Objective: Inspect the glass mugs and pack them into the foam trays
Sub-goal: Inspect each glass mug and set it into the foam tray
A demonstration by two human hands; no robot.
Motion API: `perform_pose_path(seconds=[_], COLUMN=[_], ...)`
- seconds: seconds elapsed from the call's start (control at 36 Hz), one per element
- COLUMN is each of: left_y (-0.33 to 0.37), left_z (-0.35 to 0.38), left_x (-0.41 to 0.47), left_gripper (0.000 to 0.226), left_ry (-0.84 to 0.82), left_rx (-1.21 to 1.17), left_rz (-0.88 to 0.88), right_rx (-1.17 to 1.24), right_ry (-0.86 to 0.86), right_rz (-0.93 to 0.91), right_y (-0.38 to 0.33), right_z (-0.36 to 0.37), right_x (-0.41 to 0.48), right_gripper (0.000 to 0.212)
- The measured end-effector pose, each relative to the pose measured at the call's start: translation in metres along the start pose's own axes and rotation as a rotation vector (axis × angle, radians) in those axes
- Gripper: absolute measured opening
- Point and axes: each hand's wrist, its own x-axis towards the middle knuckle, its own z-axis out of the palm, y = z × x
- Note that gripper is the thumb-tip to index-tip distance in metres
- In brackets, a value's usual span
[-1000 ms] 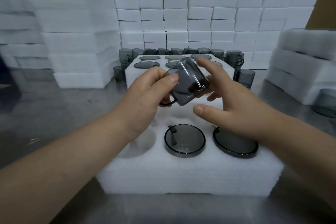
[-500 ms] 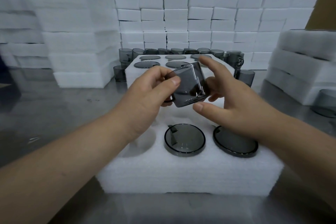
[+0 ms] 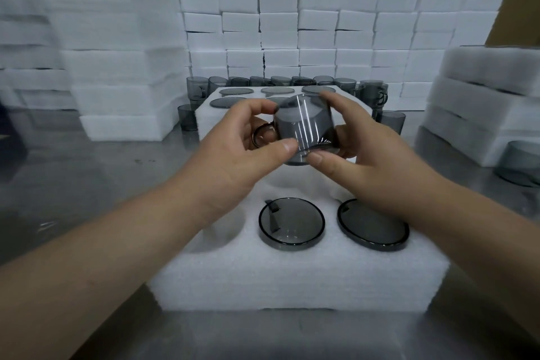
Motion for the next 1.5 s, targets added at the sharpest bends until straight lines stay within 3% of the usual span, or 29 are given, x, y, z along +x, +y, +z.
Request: perform_pose_path(seconds=[0.11,0.19,0.44,0.58,0.83,1.0,1.14,1.25,1.33,1.5], left_y=[0.000,0.000,-0.003,0.000,0.000,0.002,0.004,0.004,0.002,0.003], left_z=[-0.001,-0.001,-0.002,0.000,-0.002,-0.001,0.000,0.001,0.000,0.001], left_x=[-0.001,0.000,0.000,0.000,0.000,0.000,-0.001,-0.002,-0.002,-0.003], left_gripper=[0.061,0.048,0.046,0.027,0.036,0.028,0.050,0.035,0.049,0.061], left_ry=[-0.028,-0.012,-0.003,-0.004,0.027,0.013,-0.014,-0.037,-0.019,0.007], left_rx=[0.060,0.084,0.109,0.147,0.203,0.153,0.064,0.075,0.101,0.230], left_rz=[-0.007,0.003,-0.008,0.005,-0.040,-0.058,-0.054,-0.014,0.001,0.003], right_rx=[0.011,0.032,0.053,0.051,0.062,0.040,0.074,0.099,0.138,0.146], right_ry=[0.009,-0.013,-0.018,-0.005,0.043,0.058,0.060,0.086,0.117,0.217], right_rz=[0.015,0.014,0.013,0.001,-0.021,-0.045,-0.068,-0.104,-0.128,-0.194], right_y=[0.000,-0.001,-0.002,-0.001,0.006,0.007,0.005,0.008,0.010,0.005], right_z=[-0.001,0.000,0.000,0.000,0.000,0.001,0.000,0.001,0.003,0.003], right_x=[0.000,0.000,0.001,0.001,0.000,0.002,0.001,0.002,0.003,0.002], right_gripper=[0.099,0.097,0.092,0.093,0.099,0.084,0.070,0.076,0.084,0.067])
